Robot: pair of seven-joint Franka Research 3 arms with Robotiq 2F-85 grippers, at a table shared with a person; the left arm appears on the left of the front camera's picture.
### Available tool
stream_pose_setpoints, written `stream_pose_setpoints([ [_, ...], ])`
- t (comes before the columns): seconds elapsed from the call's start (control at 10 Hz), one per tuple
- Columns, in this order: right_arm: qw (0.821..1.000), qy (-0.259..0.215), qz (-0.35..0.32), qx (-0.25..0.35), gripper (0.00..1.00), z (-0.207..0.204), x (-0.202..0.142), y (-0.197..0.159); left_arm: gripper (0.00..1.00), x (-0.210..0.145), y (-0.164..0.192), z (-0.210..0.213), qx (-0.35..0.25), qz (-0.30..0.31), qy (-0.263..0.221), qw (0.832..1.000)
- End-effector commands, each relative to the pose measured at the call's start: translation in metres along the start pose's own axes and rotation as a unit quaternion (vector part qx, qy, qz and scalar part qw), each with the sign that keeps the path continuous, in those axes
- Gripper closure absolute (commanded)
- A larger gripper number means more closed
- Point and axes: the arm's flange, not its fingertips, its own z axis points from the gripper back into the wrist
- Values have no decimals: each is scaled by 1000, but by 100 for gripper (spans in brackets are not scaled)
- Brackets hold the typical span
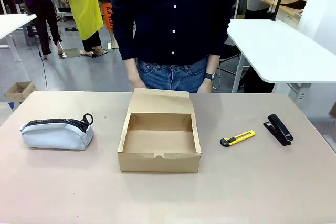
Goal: Pack the items into the box.
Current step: Pick up the item specified by the human and place it in the Mailer Box.
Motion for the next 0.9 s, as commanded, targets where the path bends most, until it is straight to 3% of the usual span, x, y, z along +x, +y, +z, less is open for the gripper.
stream_pose_setpoints([
  [0.0,998,-19,-40,54,0,-14,-8,-48,0,-15,30,-19,-41,41,-31,998],
  [0.2,997,-29,-56,34,0,-15,-10,-70,0,-27,36,-24,-39,58,-51,996],
  [0.3,997,-33,-62,34,0,11,-5,-59,0,-17,43,4,-23,57,-33,998],
  [0.8,997,-33,-62,34,0,11,-5,-59,0,-17,43,4,-23,57,-33,998],
])
